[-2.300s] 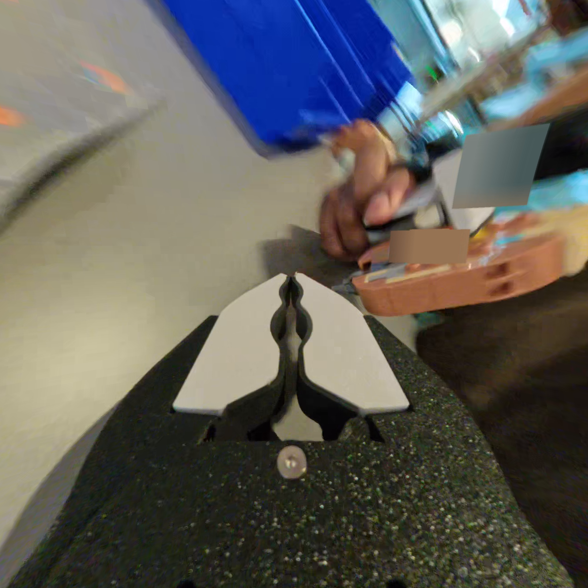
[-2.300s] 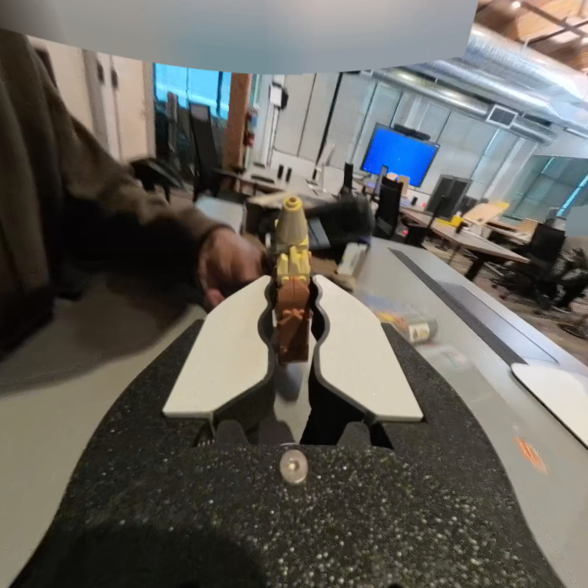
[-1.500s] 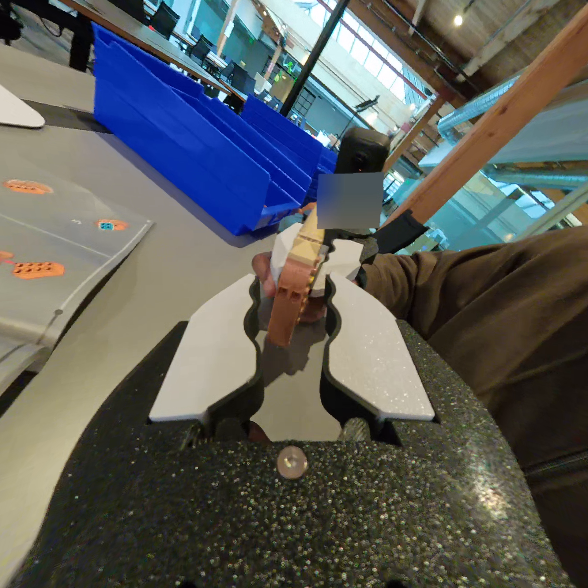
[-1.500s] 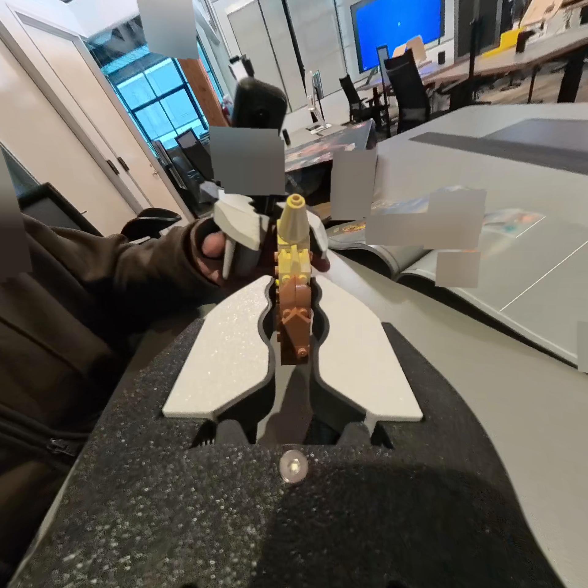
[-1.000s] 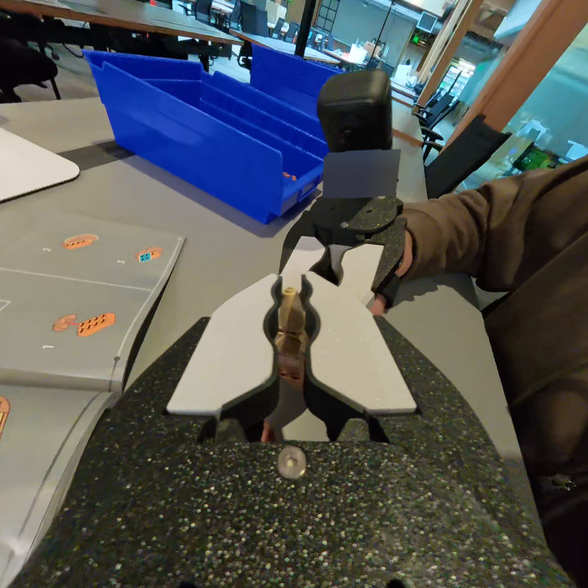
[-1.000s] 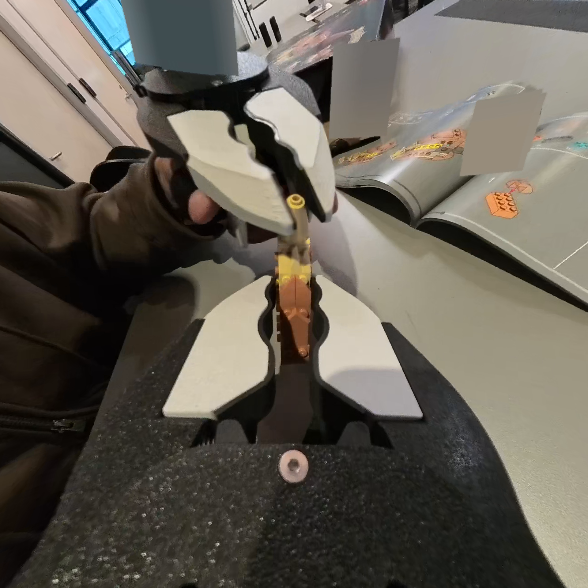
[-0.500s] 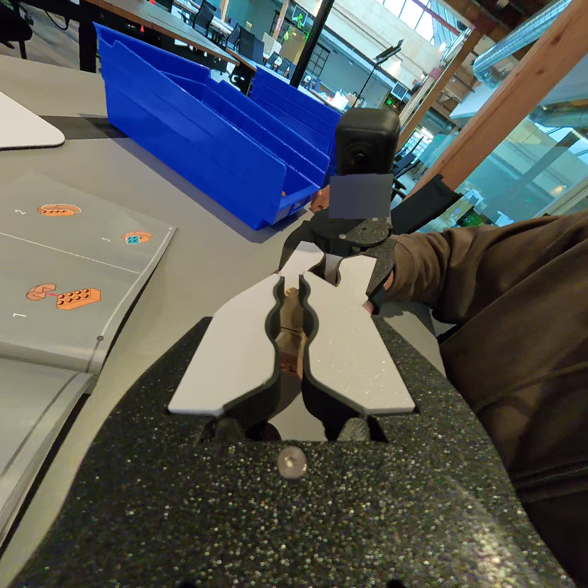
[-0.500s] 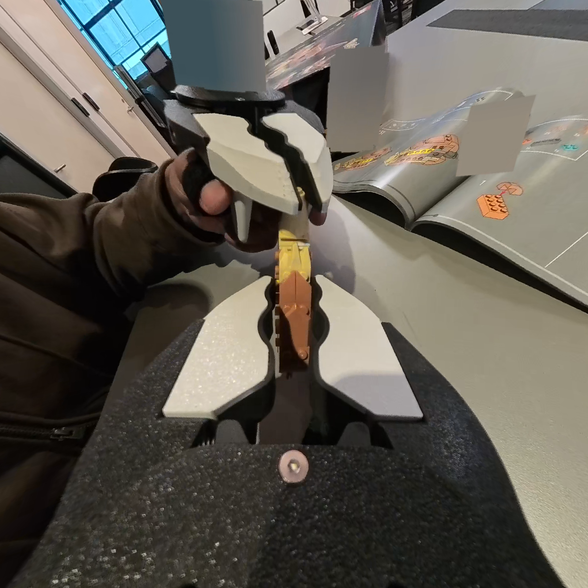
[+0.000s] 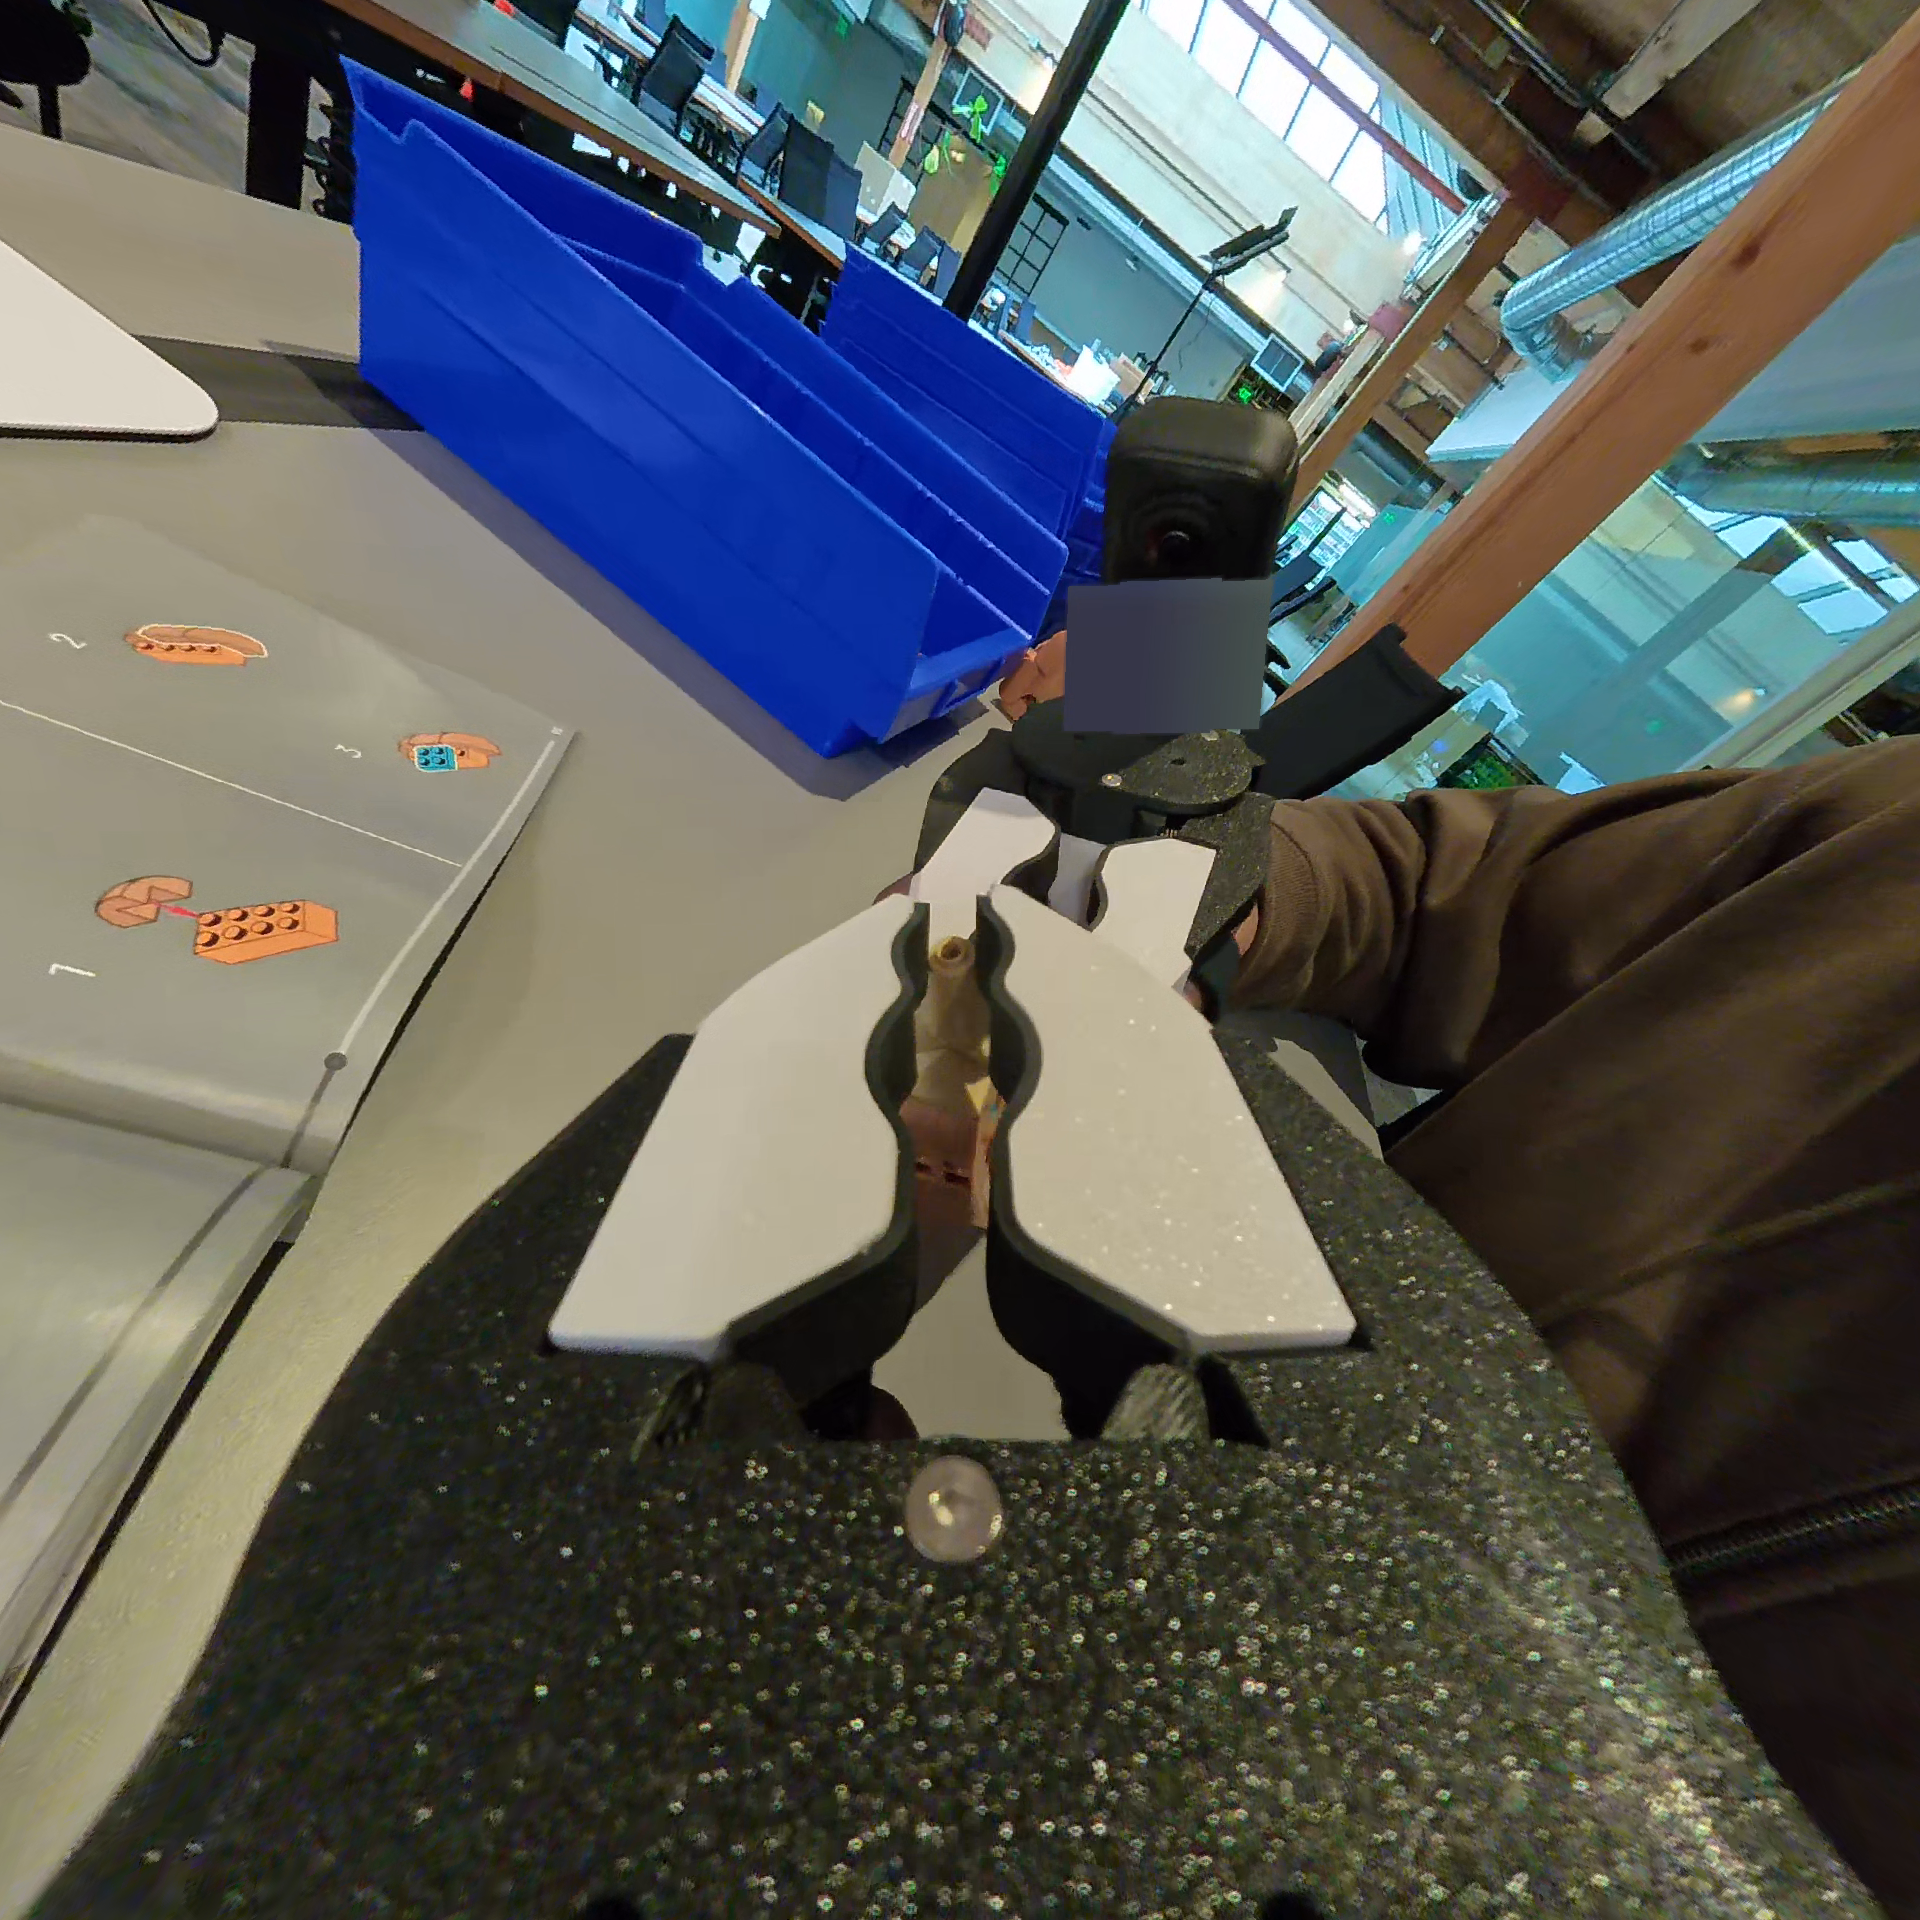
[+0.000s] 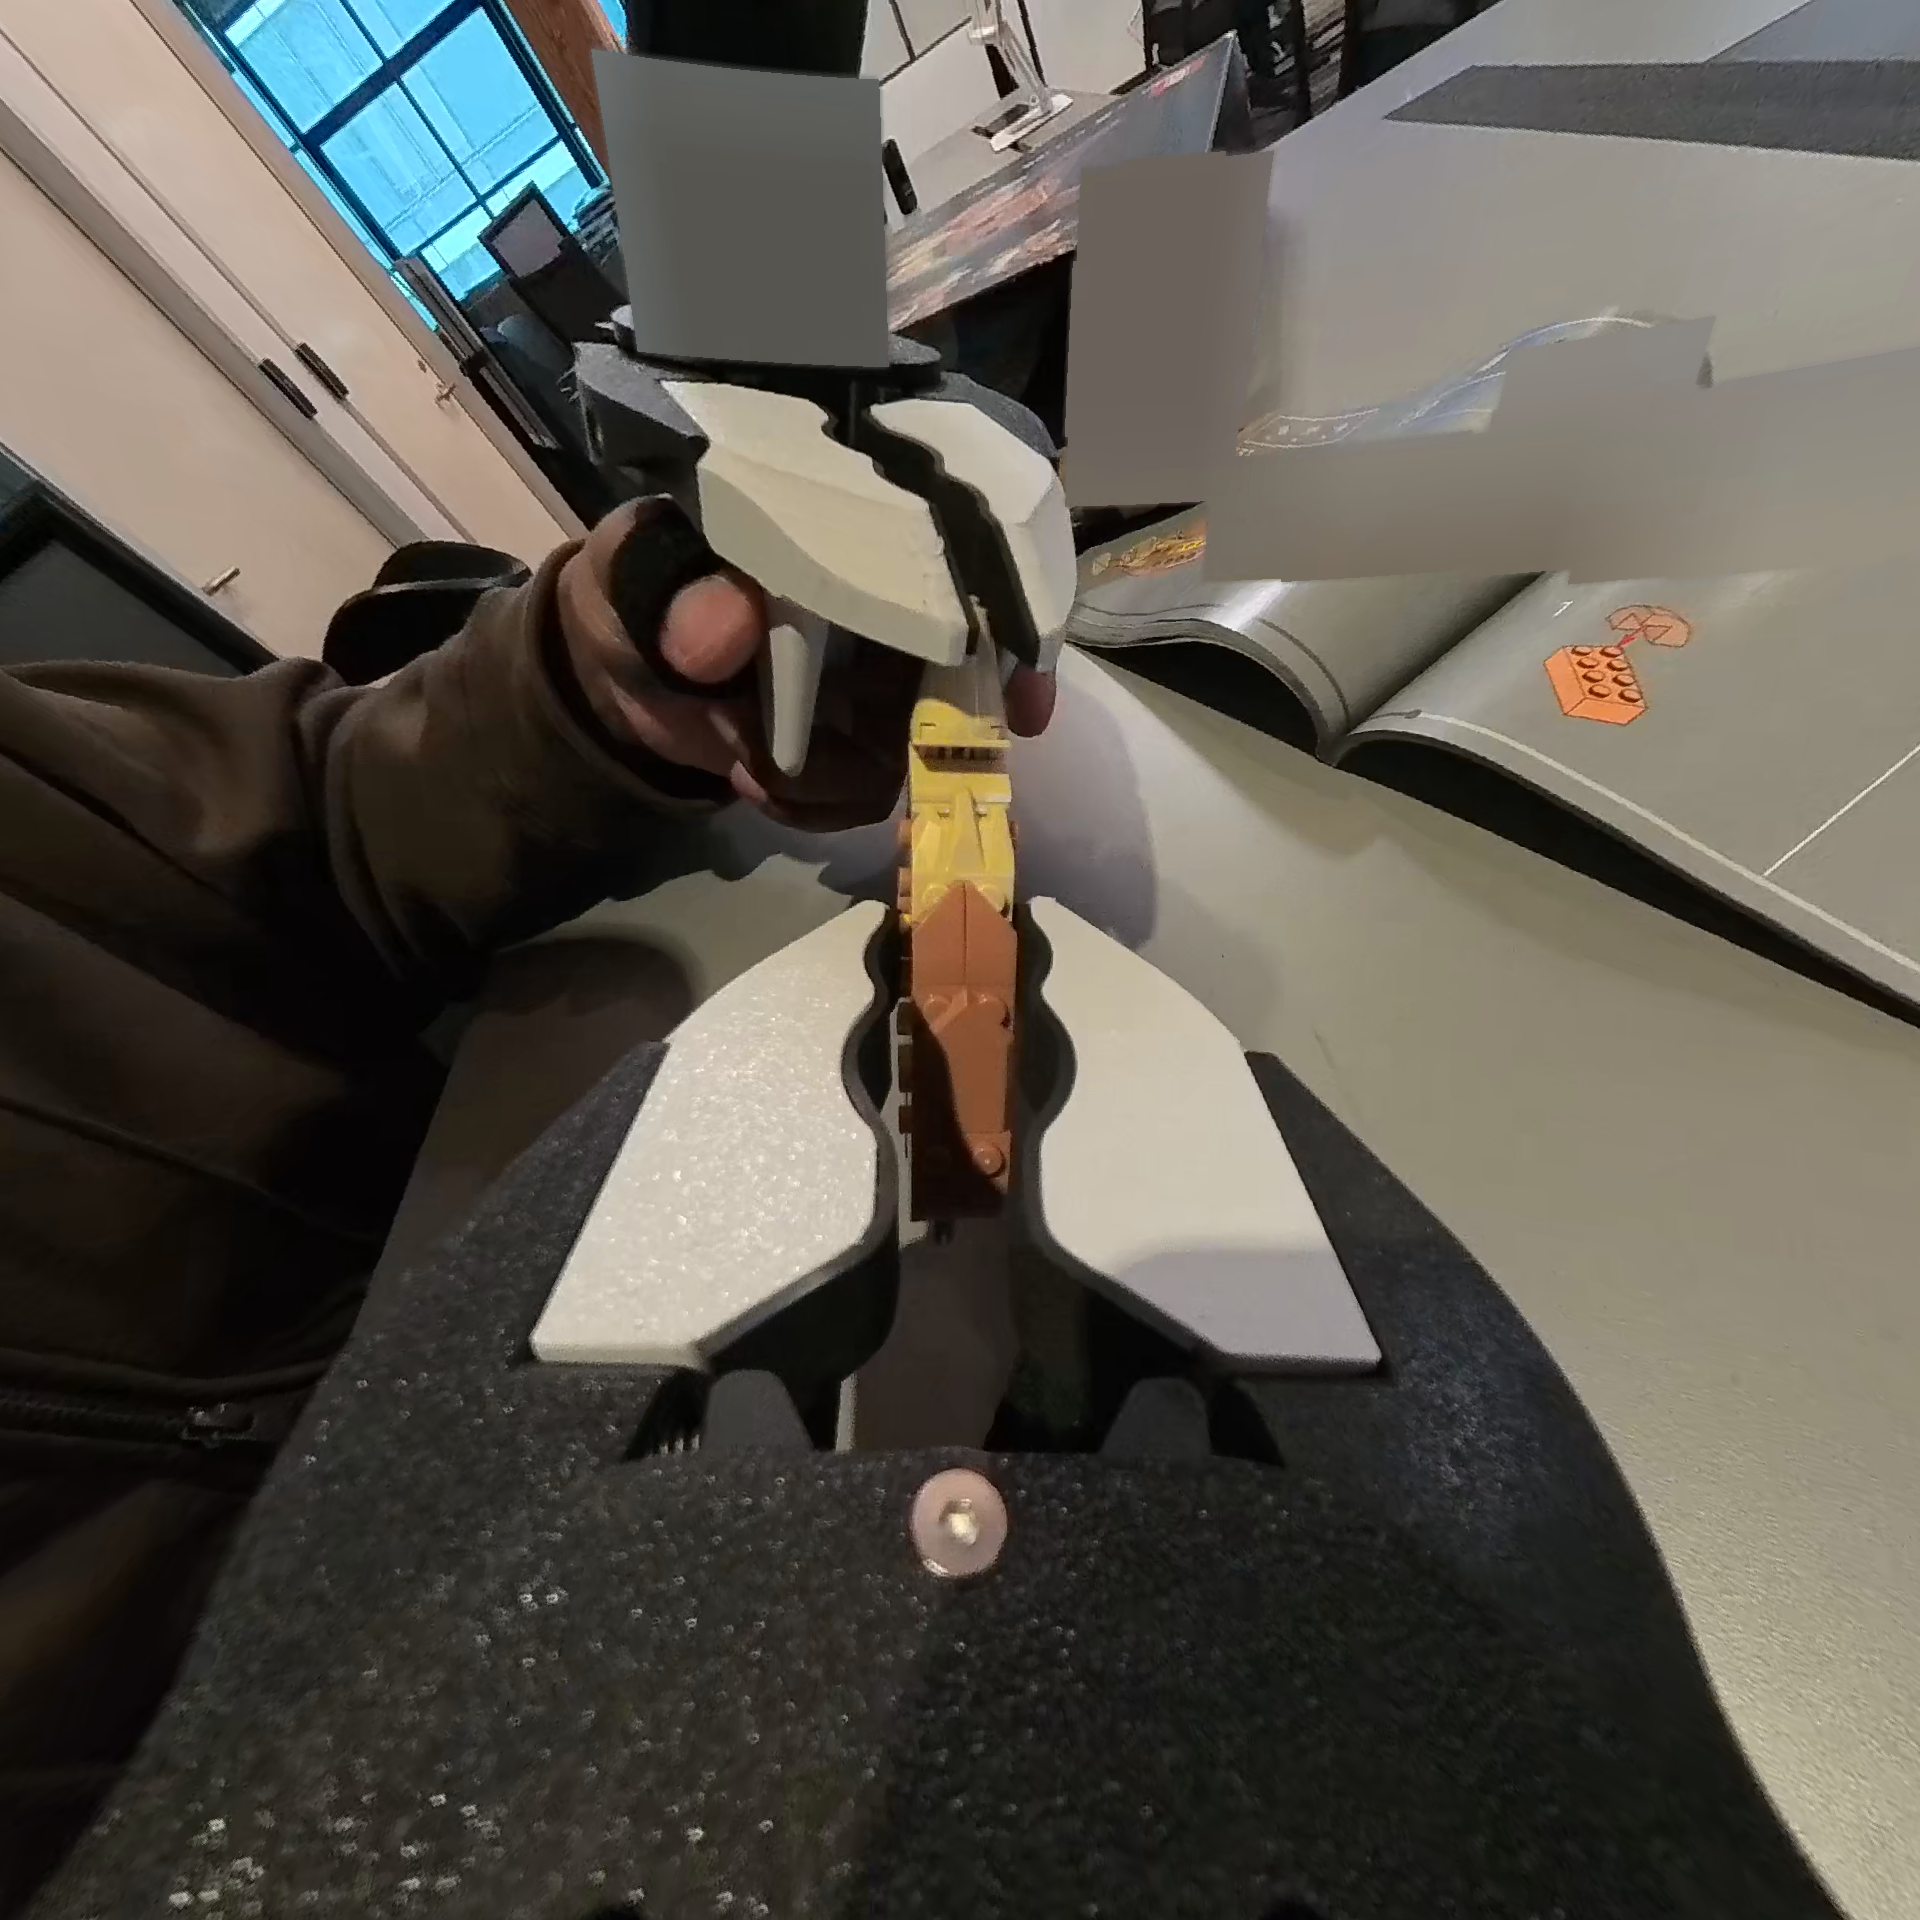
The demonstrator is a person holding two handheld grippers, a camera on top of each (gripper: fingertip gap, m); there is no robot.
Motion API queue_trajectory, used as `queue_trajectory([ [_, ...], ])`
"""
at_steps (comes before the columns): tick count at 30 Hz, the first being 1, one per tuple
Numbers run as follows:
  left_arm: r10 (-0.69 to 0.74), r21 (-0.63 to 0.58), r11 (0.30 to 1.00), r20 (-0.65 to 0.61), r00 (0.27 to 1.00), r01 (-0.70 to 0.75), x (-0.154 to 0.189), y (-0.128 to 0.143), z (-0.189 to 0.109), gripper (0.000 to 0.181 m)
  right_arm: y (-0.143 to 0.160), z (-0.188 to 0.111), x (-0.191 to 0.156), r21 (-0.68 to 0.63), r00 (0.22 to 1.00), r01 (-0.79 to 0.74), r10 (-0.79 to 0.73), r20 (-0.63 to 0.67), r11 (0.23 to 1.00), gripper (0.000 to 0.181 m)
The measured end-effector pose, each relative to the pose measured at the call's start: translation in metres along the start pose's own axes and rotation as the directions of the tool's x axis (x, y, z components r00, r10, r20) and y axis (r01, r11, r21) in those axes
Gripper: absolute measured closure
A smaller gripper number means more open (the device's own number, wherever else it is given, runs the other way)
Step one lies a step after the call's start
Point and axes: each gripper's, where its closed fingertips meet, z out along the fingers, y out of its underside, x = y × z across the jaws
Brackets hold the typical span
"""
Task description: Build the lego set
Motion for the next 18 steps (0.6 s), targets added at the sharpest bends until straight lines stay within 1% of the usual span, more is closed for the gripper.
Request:
queue_trajectory([
  [12, 0.002, 0.002, 1.0, -0.002, 1.0, -0.002, 0.001, 0.0, -0.001, 0.173, -0.001, 0.0, 0.0, 0.007, 1.0, 0.012, -0.012, -0.004, 1.0, 0.161],
  [15, 0.037, 0.046, 0.998, -0.007, 0.999, -0.037, 0.004, -0.007, -0.003, 0.172, -0.001, 0.0, 0.0, 0.006, 1.0, 0.009, -0.009, -0.009, 1.0, 0.161],
  [18, 0.043, 0.128, 0.991, -0.022, 0.999, -0.04, 0.007, -0.023, -0.014, 0.172, -0.001, 0.0, 0.002, 0.004, 1.0, -0.006, 0.006, -0.008, 1.0, 0.161],
])
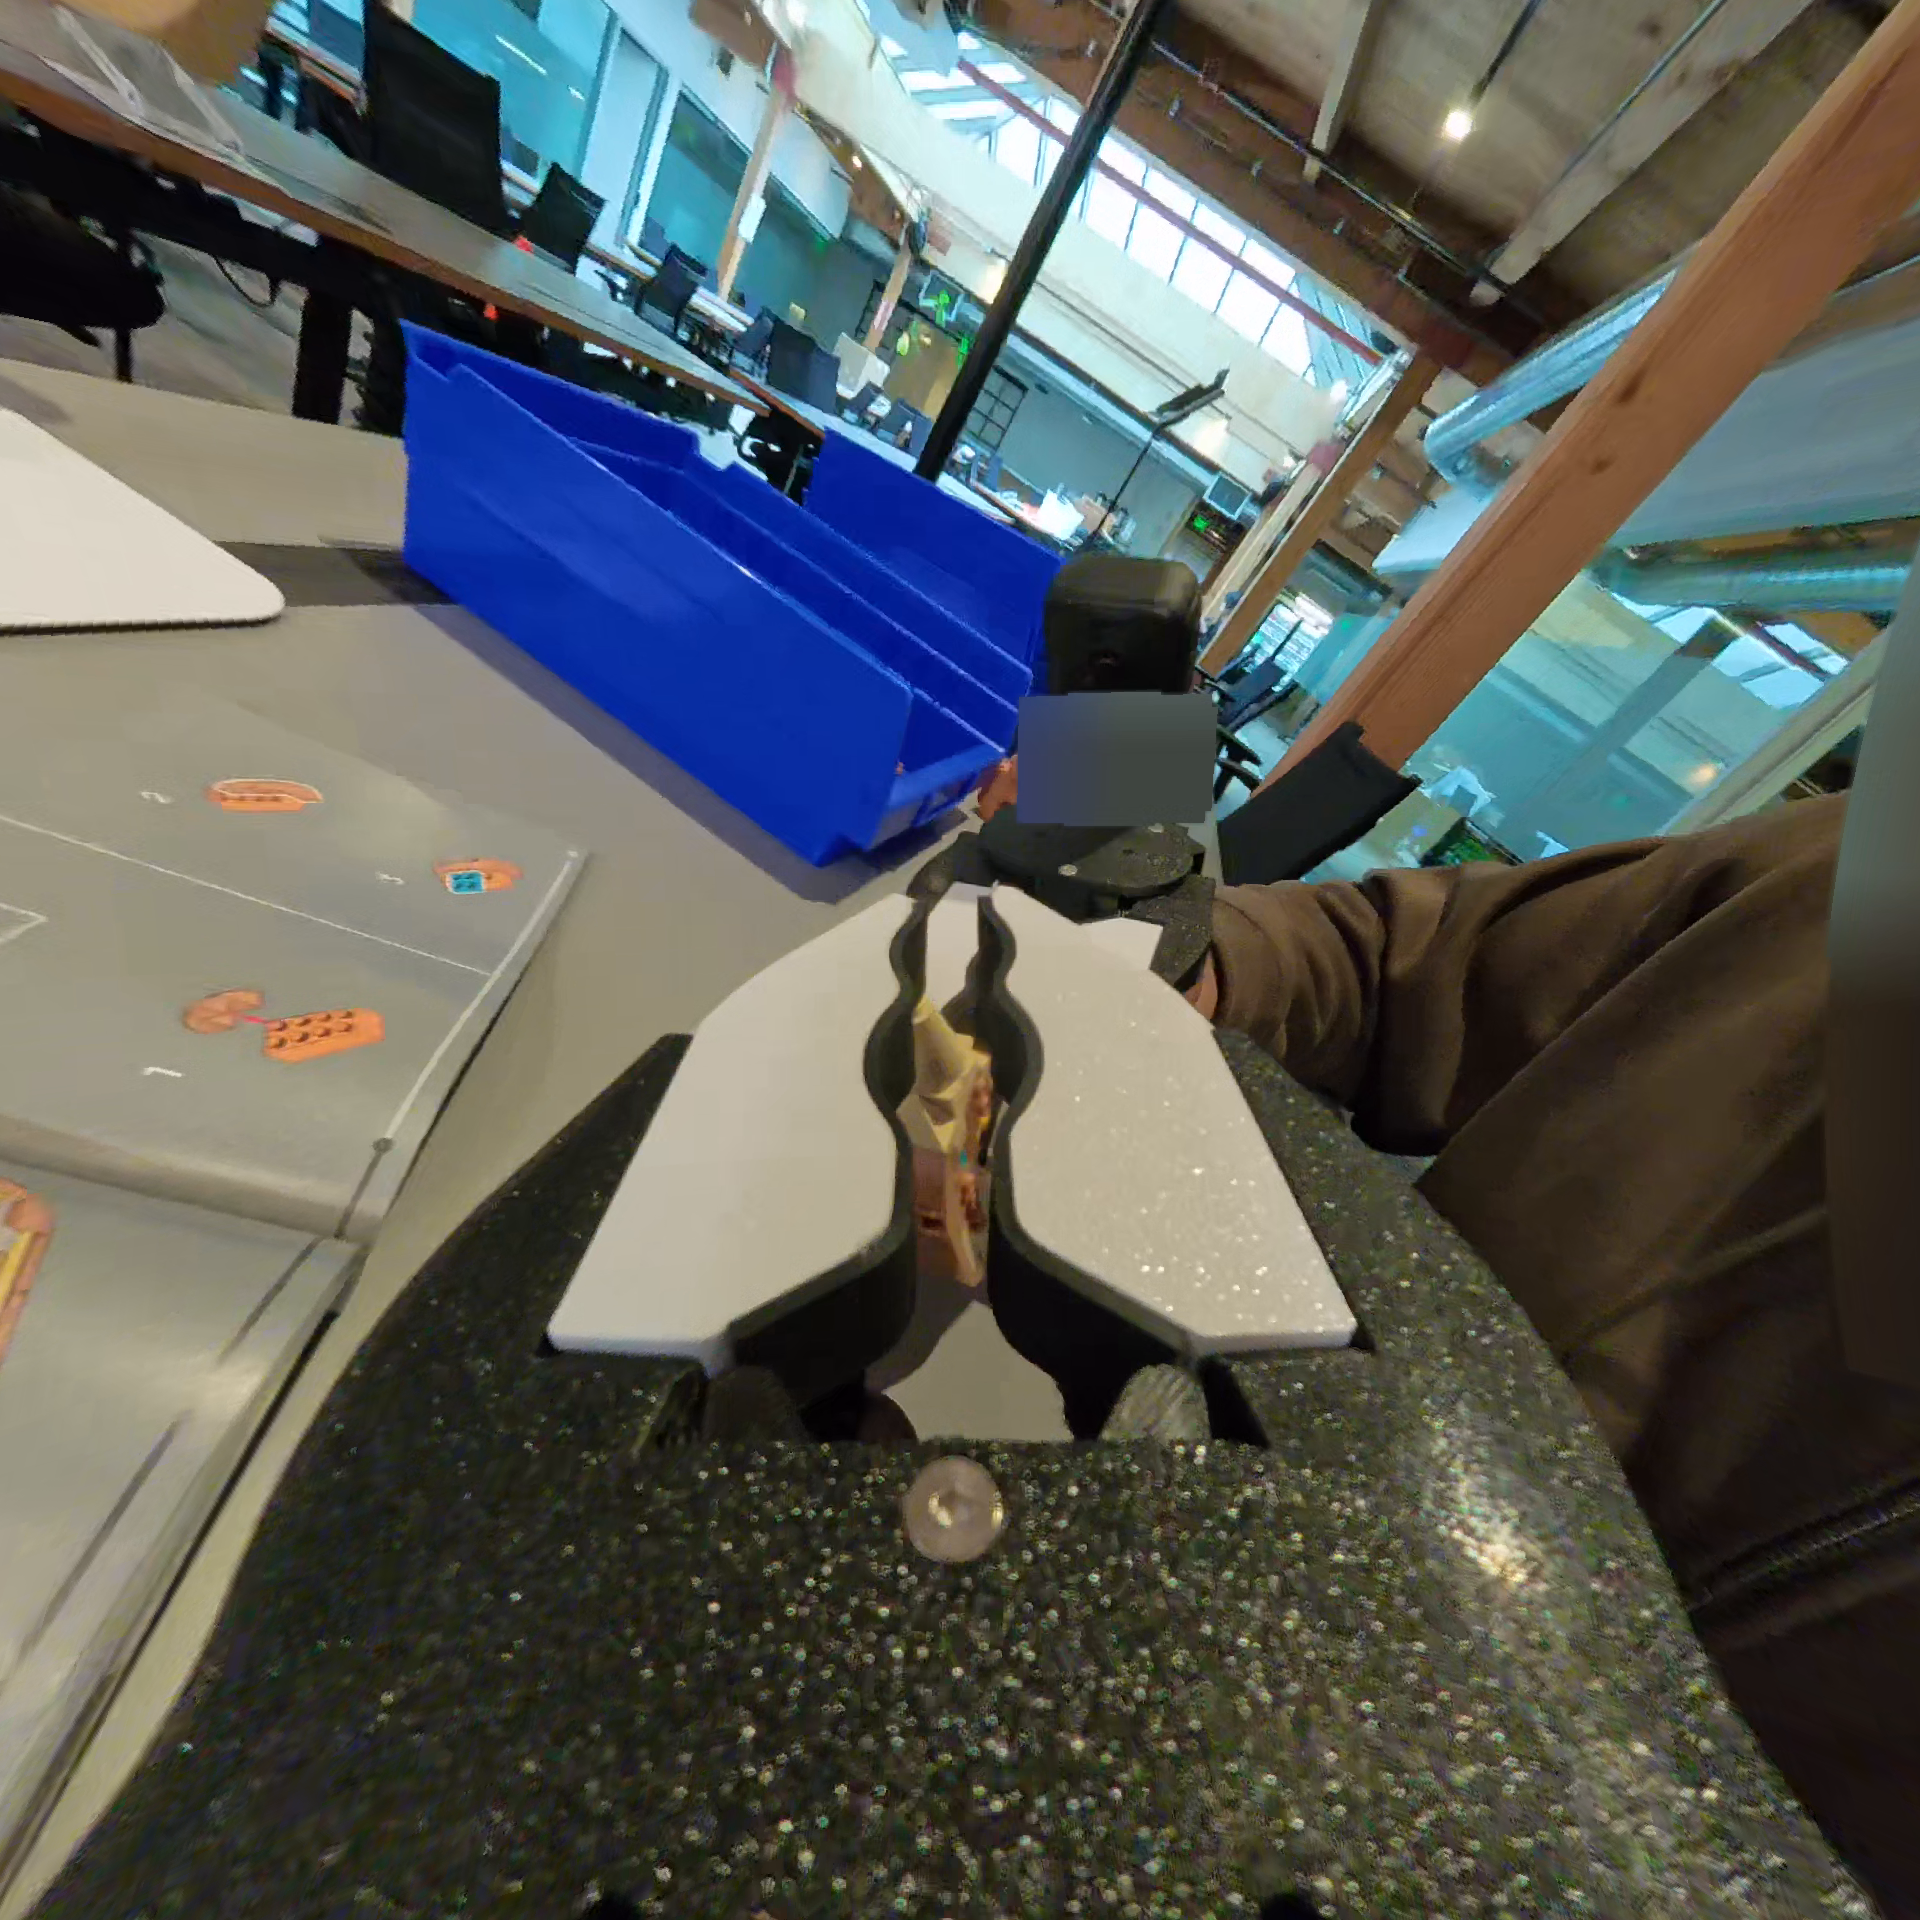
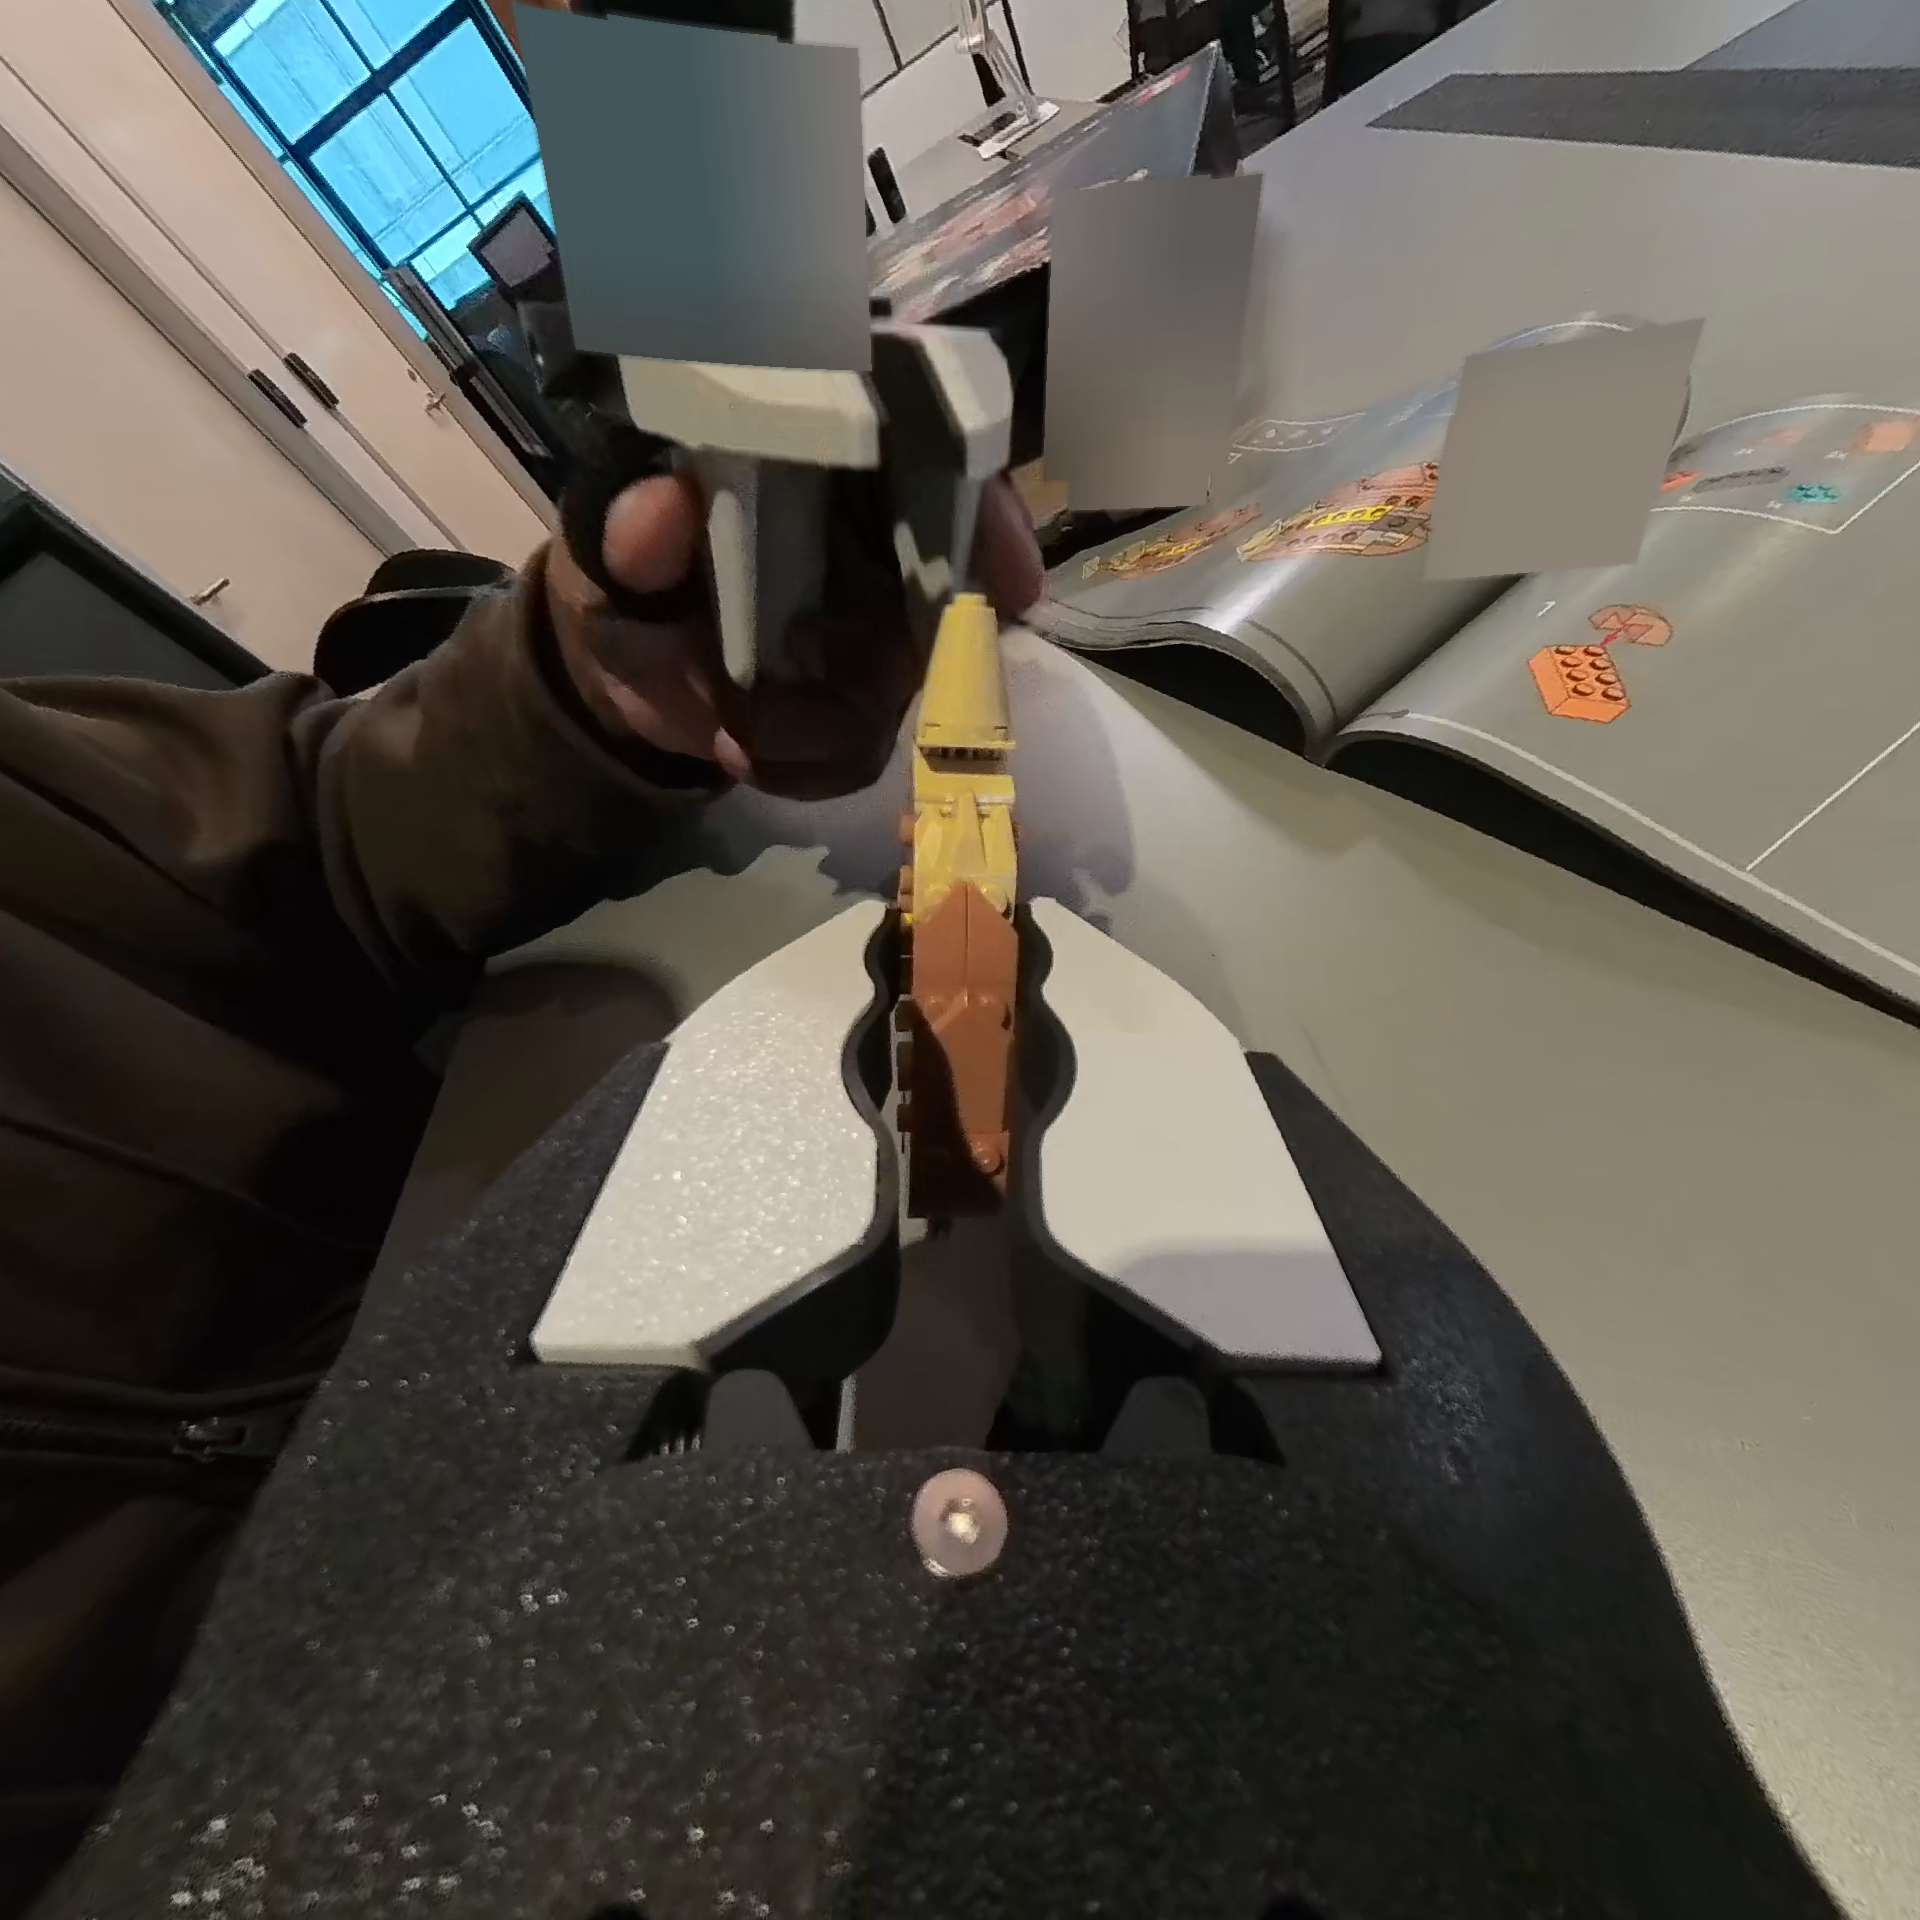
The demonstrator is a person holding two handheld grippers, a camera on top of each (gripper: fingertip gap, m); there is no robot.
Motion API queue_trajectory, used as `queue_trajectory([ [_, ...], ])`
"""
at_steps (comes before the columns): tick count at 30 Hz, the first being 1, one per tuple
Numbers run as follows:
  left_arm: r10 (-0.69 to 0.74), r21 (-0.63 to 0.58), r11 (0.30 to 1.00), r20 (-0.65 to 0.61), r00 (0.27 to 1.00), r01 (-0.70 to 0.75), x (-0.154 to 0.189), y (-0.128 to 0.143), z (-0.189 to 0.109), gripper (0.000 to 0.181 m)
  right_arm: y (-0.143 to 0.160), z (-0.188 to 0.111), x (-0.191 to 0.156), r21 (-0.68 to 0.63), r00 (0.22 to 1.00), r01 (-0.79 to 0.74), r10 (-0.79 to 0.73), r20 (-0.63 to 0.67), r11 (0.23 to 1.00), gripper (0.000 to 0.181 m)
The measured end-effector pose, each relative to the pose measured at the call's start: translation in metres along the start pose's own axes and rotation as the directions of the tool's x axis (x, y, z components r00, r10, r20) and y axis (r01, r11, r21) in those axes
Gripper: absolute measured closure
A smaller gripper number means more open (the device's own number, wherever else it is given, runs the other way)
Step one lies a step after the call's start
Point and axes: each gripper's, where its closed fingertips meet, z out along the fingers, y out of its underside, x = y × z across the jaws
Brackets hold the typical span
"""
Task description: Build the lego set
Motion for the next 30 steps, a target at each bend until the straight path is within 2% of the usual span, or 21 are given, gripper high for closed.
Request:
queue_trajectory([
  [3, 0.015, -0.063, 0.998, 0.045, 0.999, -0.012, -0.007, 0.009, -0.001, 0.172, 0.001, 0.001, -0.001, -0.009, 1.0, 0.009, -0.009, 0.002, 1.0, 0.161],
  [9, -0.006, -0.144, 0.989, 0.049, 0.999, 0.013, -0.008, 0.024, 0.003, 0.173, 0.002, 0.001, -0.001, -0.014, 1.0, 0.01, -0.01, -0.002, 1.0, 0.161],
  [17, 0.006, -0.094, 0.996, 0.078, 0.997, 0.002, -0.011, 0.014, -0.003, 0.177, 0.002, 0.001, 0.0, -0.011, 1.0, 0.004, -0.004, 0.001, 1.0, 0.161],
  [20, 0.008, -0.135, 0.991, 0.069, 0.998, 0.001, -0.01, 0.022, 0.0, 0.177, 0.002, 0.001, 0.0, -0.015, 1.0, 0.002, -0.002, 0.002, 1.0, 0.162],
  [30, 0.008, -0.147, 0.989, 0.045, 0.999, -0.001, -0.002, 0.028, 0.01, 0.177, 0.005, 0.003, -0.004, -0.035, 0.999, 0.033, -0.033, 0.005, 0.999, 0.162],
])
